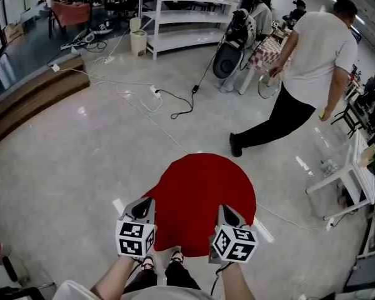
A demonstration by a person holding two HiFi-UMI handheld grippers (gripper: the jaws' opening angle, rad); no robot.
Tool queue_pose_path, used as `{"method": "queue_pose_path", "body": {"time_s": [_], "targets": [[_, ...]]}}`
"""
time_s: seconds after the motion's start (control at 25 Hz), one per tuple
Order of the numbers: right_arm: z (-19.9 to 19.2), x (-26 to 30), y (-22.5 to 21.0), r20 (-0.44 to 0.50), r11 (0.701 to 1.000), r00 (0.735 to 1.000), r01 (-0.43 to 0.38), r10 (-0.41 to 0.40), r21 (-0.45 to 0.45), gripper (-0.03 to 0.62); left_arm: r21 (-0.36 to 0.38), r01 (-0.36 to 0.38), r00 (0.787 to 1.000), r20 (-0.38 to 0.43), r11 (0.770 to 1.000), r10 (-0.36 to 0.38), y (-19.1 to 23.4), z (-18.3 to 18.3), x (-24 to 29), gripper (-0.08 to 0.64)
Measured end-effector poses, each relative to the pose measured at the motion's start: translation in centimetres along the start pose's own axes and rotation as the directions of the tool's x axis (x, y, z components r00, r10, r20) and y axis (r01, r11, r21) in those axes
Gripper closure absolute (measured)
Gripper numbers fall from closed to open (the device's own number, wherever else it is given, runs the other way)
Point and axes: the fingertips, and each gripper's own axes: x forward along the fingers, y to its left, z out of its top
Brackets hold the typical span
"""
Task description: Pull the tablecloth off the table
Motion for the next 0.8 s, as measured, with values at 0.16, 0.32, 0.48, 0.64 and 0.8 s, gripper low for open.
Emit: {"method": "queue_pose_path", "body": {"time_s": [0.16, 0.32, 0.48, 0.64, 0.8], "targets": [[-0.8, 1.4, 0.7, -0.028, 1.0, 0.999, -0.02, 0.019, -0.016, 0.568, -0.025, -0.032, 0.999, -0.012, 0.999, 0.032, 1.4, -1.5, 0.0, 0.545], [-2.2, 2.3, 1.7, -0.069, 0.998, 0.997, -0.046, 0.044, -0.032, 0.568, -0.062, -0.077, 0.997, -0.032, 0.995, 0.075, 2.9, -3.3, -0.7, 0.545], [-3.3, 3.1, 2.7, -0.095, 0.997, 0.994, -0.059, 0.055, -0.042, 0.568, -0.093, -0.109, 0.993, -0.051, 0.99, 0.104, 4.6, -5.1, -1.5, 0.545], [-5.3, 3.6, 3.1, -0.133, 0.997, 0.989, -0.065, 0.059, -0.042, 0.568, -0.109, -0.127, 0.99, -0.082, 0.986, 0.119, 5.4, -7.3, -2.0, 0.545], [-7.6, 4.1, 3.3, -0.169, 0.997, 0.984, -0.062, 0.056, -0.034, 0.568, -0.113, -0.129, 0.986, -0.119, 0.985, 0.115, 5.9, -9.9, -2.1, 0.545]]}}
